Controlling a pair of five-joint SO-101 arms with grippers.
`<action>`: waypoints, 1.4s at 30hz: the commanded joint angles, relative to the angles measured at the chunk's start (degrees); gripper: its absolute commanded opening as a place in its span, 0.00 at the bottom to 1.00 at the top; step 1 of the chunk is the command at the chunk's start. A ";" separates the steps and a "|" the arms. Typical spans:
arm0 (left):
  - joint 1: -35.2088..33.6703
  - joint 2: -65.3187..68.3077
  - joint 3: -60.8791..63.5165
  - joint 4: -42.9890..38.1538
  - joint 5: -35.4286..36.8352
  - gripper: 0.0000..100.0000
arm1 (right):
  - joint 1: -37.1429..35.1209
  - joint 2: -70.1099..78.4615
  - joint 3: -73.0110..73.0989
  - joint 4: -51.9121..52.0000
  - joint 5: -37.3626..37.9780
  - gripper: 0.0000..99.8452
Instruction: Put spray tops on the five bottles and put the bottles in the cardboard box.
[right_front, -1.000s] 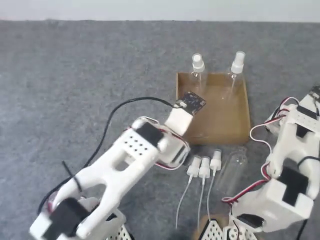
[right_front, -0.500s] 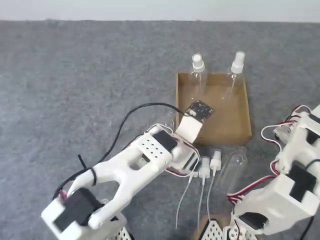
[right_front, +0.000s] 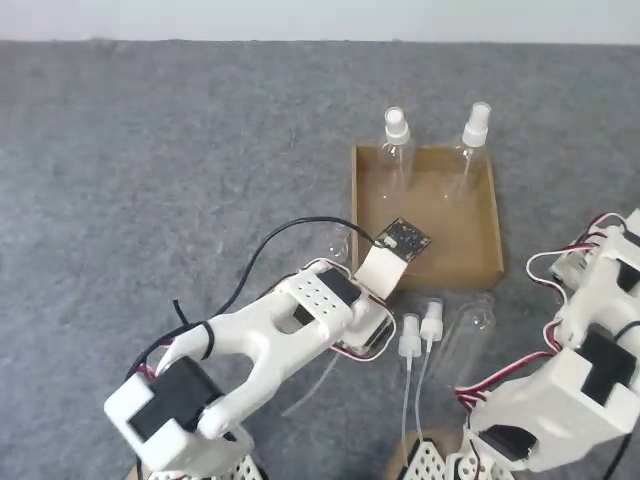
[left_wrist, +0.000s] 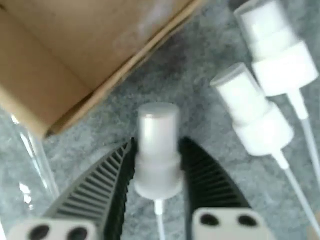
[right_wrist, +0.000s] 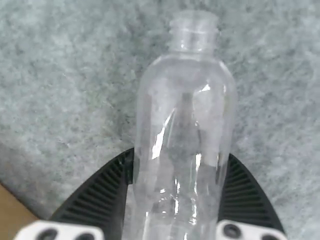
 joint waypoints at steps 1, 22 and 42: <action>-3.43 -4.40 1.89 -0.09 -2.81 0.05 | 2.51 -0.31 -1.49 -0.13 9.41 0.20; -31.74 -36.13 -4.70 24.88 -19.60 0.03 | 7.60 -0.92 4.57 -0.22 57.41 0.14; -40.35 0.44 -6.46 1.85 -21.63 0.15 | 7.60 -15.16 17.41 -0.31 62.07 0.14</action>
